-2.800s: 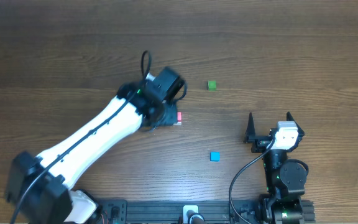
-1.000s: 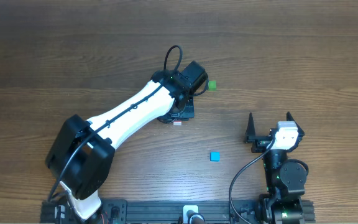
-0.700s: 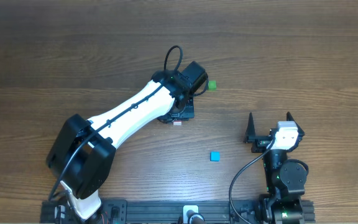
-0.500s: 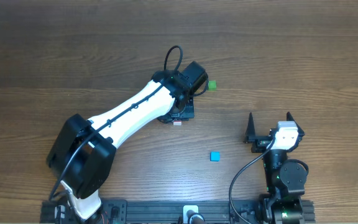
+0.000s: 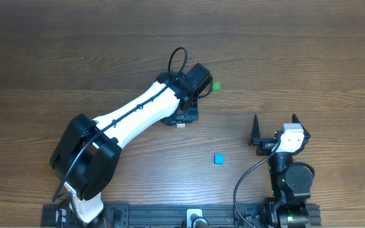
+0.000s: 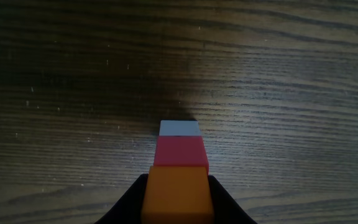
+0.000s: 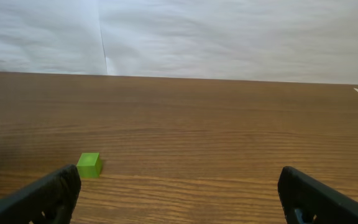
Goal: Stack Cubes
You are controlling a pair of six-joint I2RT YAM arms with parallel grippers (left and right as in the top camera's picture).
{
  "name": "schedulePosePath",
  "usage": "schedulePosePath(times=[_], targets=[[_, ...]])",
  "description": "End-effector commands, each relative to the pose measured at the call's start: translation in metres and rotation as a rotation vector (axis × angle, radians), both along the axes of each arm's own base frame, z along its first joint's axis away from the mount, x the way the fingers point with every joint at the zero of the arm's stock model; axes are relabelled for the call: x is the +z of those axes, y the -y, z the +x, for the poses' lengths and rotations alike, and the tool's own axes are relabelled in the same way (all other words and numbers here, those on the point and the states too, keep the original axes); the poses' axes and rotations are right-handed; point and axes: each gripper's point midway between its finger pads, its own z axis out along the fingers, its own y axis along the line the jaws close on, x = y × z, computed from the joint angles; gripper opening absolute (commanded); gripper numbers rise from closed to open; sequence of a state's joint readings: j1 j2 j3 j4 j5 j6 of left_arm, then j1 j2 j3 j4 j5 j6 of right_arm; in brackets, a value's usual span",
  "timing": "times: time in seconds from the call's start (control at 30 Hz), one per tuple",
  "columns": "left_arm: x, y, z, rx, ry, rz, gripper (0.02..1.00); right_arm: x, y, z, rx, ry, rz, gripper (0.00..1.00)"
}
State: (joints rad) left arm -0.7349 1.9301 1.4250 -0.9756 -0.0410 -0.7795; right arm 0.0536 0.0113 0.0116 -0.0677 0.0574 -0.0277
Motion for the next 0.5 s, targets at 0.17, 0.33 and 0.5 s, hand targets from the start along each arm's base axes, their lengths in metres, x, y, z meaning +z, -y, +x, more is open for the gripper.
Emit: schedulePosePath(times=[0.17, 0.33, 0.5], targets=[[-0.003, 0.004, 0.003, 0.009, 0.002, 0.003, 0.093, -0.003, 0.000, 0.000, 0.004, -0.004, 0.004, 0.993], [0.002, 0.003, 0.001, 0.013, 0.004, 0.001, 0.073, -0.003, 0.000, 0.000, 0.004, -0.004, 0.004, 0.993], [0.009, 0.003, 0.002, 0.013, 0.019, -0.012, 0.064, -0.003, 0.000, 0.000, 0.004, -0.004, 0.004, 0.991]])
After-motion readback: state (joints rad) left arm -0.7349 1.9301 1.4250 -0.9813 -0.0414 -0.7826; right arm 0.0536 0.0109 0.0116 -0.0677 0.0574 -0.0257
